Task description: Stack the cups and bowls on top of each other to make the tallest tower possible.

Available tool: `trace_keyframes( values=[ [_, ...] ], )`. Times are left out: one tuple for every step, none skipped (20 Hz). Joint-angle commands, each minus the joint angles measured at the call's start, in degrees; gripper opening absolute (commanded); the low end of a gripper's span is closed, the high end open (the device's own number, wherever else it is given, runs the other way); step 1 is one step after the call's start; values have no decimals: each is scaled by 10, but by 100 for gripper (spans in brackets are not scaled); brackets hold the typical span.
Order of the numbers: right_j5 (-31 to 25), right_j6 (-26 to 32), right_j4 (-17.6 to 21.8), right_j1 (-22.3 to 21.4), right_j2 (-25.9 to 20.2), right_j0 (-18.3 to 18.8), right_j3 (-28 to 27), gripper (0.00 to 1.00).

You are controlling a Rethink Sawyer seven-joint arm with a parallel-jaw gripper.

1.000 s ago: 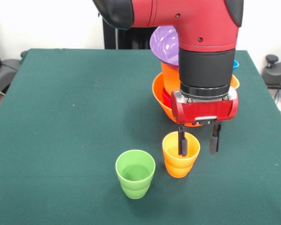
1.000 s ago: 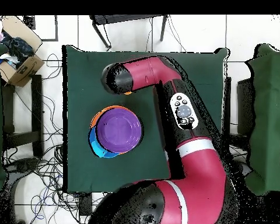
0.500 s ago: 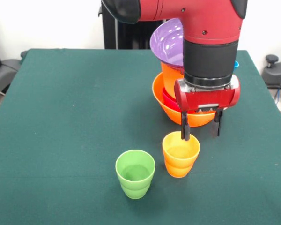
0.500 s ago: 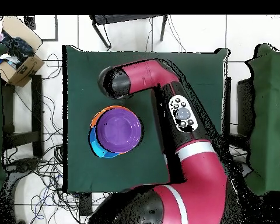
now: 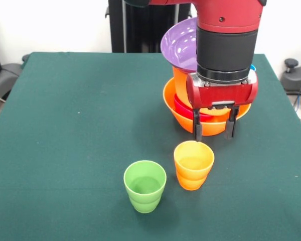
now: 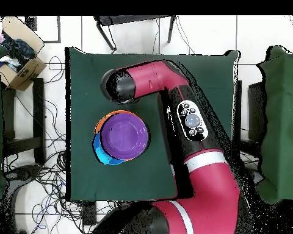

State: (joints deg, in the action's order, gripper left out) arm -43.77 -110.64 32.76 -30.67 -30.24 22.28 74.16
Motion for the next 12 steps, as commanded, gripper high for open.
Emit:
trace_keyframes(
  values=[
    [-61, 37, 5, 13, 26, -12, 26, 100],
    [-61, 38, 6, 15, 27, -13, 23, 100],
    [-57, 41, 8, 17, 27, -13, 21, 100],
    [-56, 44, 10, 19, 27, -14, 19, 100],
    [-54, 46, 12, 23, 27, -15, 15, 100],
    [-51, 49, 14, 24, 27, -16, 14, 100],
    [-49, 54, 15, 23, 25, -15, 13, 100],
    [-45, 60, 18, 24, 23, -15, 11, 100],
    [-38, 64, 21, 25, 21, -14, 9, 100],
    [-36, 64, 23, 25, 22, -15, 6, 100],
    [-36, 63, 24, 28, 22, -16, 2, 100],
    [-35, 63, 25, 29, 22, -17, 1, 100]
  ],
)
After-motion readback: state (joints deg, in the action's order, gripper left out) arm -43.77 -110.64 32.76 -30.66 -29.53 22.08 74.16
